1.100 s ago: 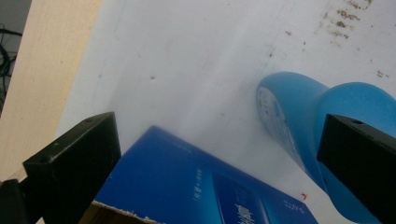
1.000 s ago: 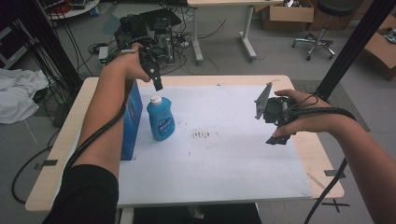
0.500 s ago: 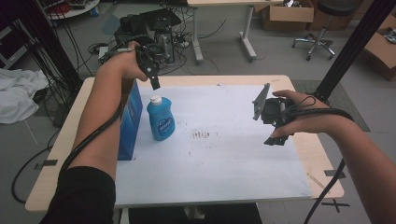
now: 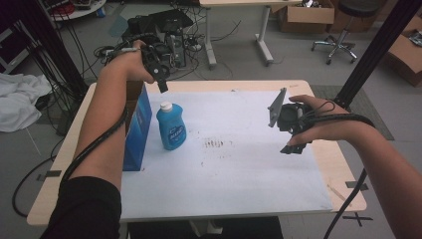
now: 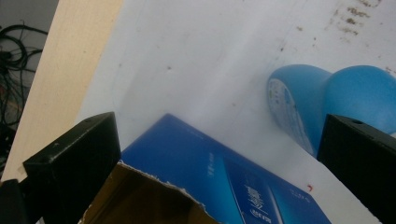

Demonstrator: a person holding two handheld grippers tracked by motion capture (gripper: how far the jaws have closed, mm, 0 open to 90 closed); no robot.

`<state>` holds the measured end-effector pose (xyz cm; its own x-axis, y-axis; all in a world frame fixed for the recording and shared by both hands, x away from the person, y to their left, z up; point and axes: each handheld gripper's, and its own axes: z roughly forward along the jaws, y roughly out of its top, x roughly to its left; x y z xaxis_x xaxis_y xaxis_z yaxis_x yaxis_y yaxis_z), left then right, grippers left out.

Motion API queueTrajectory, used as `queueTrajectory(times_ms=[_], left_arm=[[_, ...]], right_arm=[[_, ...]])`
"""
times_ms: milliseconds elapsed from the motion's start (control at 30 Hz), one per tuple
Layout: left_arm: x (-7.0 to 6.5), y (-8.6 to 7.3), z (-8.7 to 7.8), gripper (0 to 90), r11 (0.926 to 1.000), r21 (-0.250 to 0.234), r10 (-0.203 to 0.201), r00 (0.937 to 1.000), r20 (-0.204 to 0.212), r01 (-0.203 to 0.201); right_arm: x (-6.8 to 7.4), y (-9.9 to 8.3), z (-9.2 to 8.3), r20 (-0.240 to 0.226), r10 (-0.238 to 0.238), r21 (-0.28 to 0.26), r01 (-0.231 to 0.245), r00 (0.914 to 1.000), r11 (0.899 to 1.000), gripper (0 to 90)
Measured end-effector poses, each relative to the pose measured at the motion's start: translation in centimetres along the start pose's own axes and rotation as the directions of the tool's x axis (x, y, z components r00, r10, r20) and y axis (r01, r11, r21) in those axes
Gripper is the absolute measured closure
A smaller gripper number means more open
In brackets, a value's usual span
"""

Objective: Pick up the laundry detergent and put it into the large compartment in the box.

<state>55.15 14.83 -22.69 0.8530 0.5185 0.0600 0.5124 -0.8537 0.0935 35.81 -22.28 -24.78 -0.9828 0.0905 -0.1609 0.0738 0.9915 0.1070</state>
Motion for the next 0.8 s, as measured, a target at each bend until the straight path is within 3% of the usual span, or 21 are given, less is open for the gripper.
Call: queueTrajectory(times_ms=[400, 800], left_arm=[[-1.8, -1.0, -3.0, 0.1, 0.9996, -0.028, -0.007, 0.9999, -0.008, 0.007], [-4.7, -1.8, -4.2, 0.1, 0.9997, -0.023, -0.006, 1.0, -0.001, 0.006]], right_arm=[[0.1, 0.1, 0.0, 0.004, -0.033, -0.022, 0.033, 0.9995, 0.999, 15.8], [0.8, 0.2, -0.1, 0.013, -0.062, -0.035, 0.062, 0.998, 0.997, 15.8]])
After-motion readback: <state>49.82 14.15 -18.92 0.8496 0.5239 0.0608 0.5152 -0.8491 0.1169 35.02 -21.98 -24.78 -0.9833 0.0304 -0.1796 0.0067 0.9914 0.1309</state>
